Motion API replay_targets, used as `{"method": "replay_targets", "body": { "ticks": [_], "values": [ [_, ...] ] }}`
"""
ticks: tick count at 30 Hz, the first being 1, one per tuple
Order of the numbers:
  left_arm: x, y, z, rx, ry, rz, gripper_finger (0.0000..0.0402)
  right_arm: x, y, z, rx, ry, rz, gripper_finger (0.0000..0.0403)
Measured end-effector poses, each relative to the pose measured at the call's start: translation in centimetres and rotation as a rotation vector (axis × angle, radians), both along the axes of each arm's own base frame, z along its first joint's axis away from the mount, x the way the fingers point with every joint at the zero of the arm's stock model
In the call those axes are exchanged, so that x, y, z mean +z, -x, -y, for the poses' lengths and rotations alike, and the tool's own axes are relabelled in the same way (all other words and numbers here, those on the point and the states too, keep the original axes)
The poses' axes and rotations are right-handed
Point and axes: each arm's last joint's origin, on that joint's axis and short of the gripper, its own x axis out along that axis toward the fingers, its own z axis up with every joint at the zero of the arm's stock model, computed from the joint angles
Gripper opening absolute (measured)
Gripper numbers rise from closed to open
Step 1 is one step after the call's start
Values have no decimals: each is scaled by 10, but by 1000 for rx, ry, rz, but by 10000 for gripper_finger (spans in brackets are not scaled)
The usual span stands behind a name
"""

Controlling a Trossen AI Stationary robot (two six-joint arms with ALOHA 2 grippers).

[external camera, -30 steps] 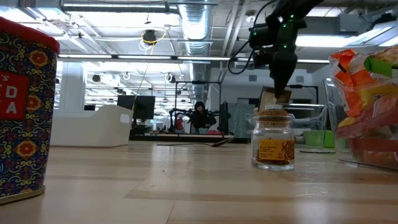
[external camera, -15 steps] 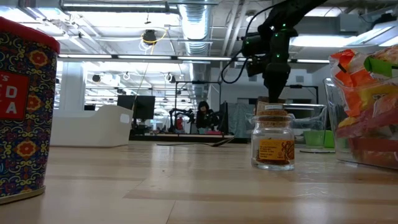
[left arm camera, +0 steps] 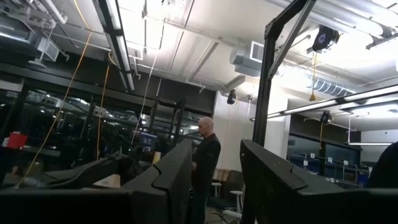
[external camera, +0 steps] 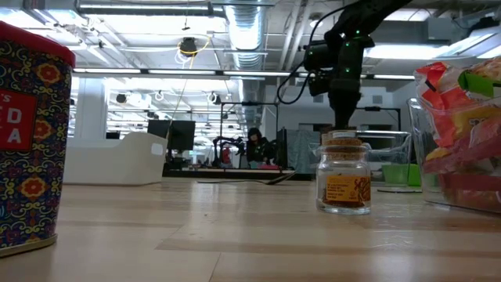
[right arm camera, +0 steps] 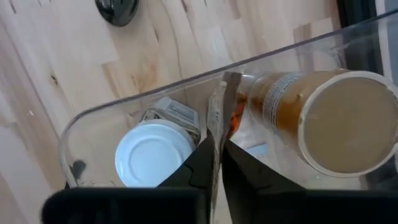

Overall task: Pick & Place Food Item
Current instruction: Put the orange seasoning pack into the top transparent bin, then put the red seasoning can into the top transparent bin

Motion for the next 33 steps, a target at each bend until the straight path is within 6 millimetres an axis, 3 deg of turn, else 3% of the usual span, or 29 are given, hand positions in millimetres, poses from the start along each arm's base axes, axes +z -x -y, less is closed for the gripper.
{"method": "replay_targets", "body": {
  "ticks": [9,19,33],
  "values": [
    [0,0,0,-2,3,1,131,11,5,1,-82,23,53,100],
    [0,0,0,1,-1,1,131,75,39,-7,-220,181,318,146],
    [-8,-9,-2,43,24,-74,131,158,112,-74,-243,216,734,146]
  ]
}}
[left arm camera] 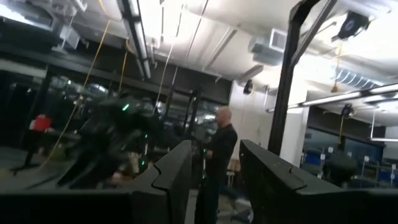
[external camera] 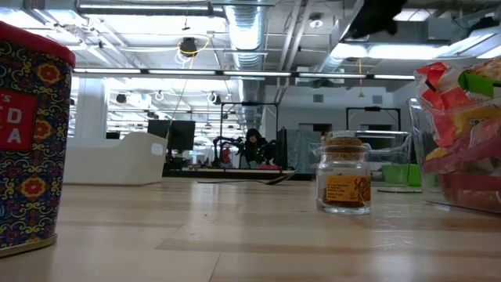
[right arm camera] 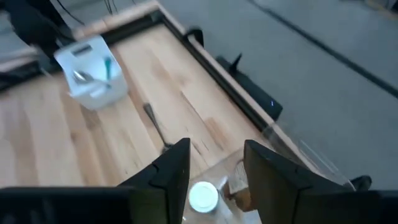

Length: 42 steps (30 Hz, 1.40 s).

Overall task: Pick & Place Food Item
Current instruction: Put the red seasoning can into the top transparent bin

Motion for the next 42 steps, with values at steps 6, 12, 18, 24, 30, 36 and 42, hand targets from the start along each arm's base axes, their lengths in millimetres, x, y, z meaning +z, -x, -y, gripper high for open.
{"method": "replay_targets", "body": {
  "ticks": [6,12,18,24,30,36,42],
  "values": [
    [-17,-23,-1,-14,65,-103,135,16,26,-28,-6,1,110,135],
    [-20,-46,-4,36,118,-141,163,23,42,-41,-37,-10,181,135],
    [0,-56,-4,64,60,-140,201,25,46,-43,-45,-6,200,134],
    [20,-53,-2,96,-35,-372,229,25,45,-43,-41,-1,195,133],
    [15,-39,22,-18,-33,-781,232,24,44,-42,-41,-4,191,133],
    [-15,-20,80,-350,181,-1148,228,24,44,-42,-41,-5,190,133],
    [-46,-1,151,-662,434,-1388,221,24,43,-42,-35,-7,192,133]
  ]
}}
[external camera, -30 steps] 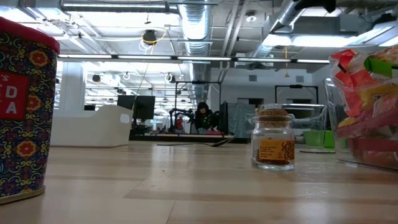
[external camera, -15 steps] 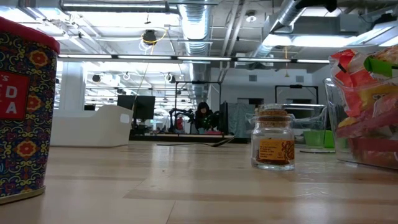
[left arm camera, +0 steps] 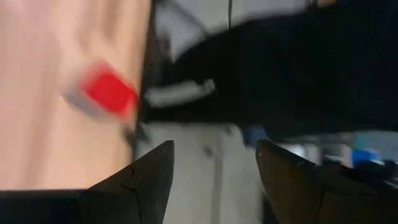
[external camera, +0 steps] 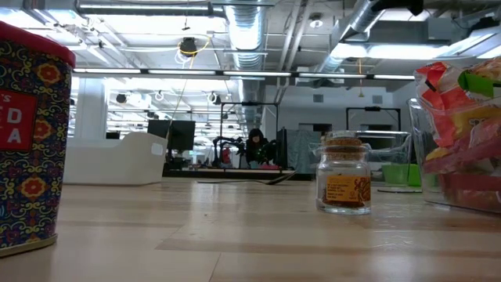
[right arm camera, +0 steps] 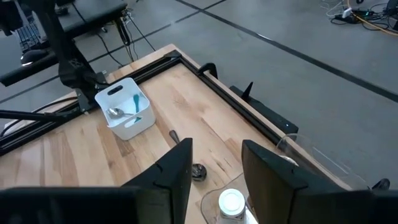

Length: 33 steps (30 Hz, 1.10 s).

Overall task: Pick & Place Food Item
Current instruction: Put the red seasoning can into the top transparent bin

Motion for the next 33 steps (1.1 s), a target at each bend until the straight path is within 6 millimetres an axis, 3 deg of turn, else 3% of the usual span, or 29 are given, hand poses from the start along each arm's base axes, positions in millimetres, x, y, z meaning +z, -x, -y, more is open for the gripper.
{"method": "replay_targets", "body": {
  "ticks": [5,8,12,16,20,23,33],
  "values": [
    [-37,7,56,-52,239,-84,193,0,0,0,15,-6,5,133],
    [-68,5,83,-28,337,-130,174,0,0,0,15,-6,4,133],
    [-105,-1,108,77,340,-244,163,0,0,0,15,-6,4,133],
    [-124,-9,125,131,393,-226,177,0,0,-1,16,-6,5,133],
    [-138,-19,134,150,457,-225,196,0,0,0,19,2,1,133],
    [-159,-25,133,266,438,-312,199,0,0,0,23,9,-3,134],
    [-182,-35,116,575,326,-342,164,0,0,0,25,16,-6,133]
  ]
}}
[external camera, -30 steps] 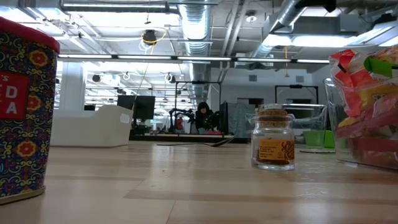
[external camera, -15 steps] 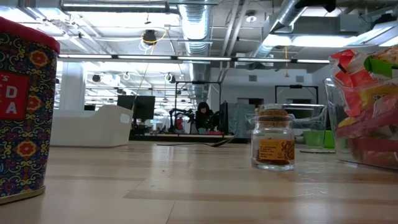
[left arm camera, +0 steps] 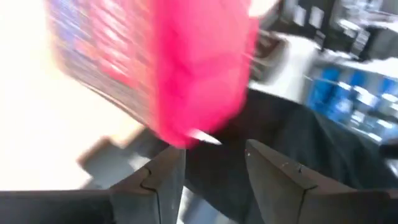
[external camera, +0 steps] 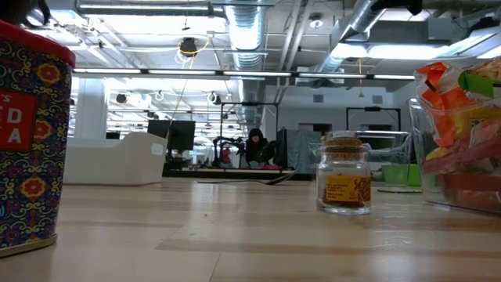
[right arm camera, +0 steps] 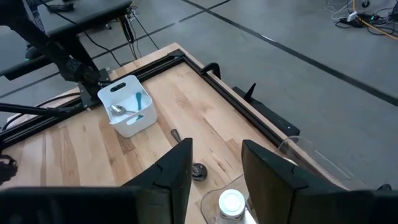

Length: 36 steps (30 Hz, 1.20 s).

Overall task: Pick & Place Food Item
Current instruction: Put the red seasoning can into the top transparent bin

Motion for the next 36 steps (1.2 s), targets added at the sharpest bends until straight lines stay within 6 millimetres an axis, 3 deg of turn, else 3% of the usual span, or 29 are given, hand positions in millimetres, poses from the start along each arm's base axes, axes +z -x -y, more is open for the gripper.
{"method": "replay_targets", "body": {
  "ticks": [5,14,19,26,31,36],
  "values": [
    [-5,-1,-15,62,-112,-81,153,0,0,0,1,2,-1,133],
    [-3,-4,-45,201,-365,-74,150,0,0,0,0,0,1,133],
    [11,7,-56,102,-592,-33,160,0,0,0,-3,-6,5,134],
    [25,17,-52,-34,-788,101,243,0,0,0,-2,-12,5,134],
    [23,19,-55,-73,-872,101,314,-2,1,-1,-2,-25,-14,133],
    [16,17,-56,-45,-878,95,356,-4,1,-1,-3,-52,-29,134]
  ]
}}
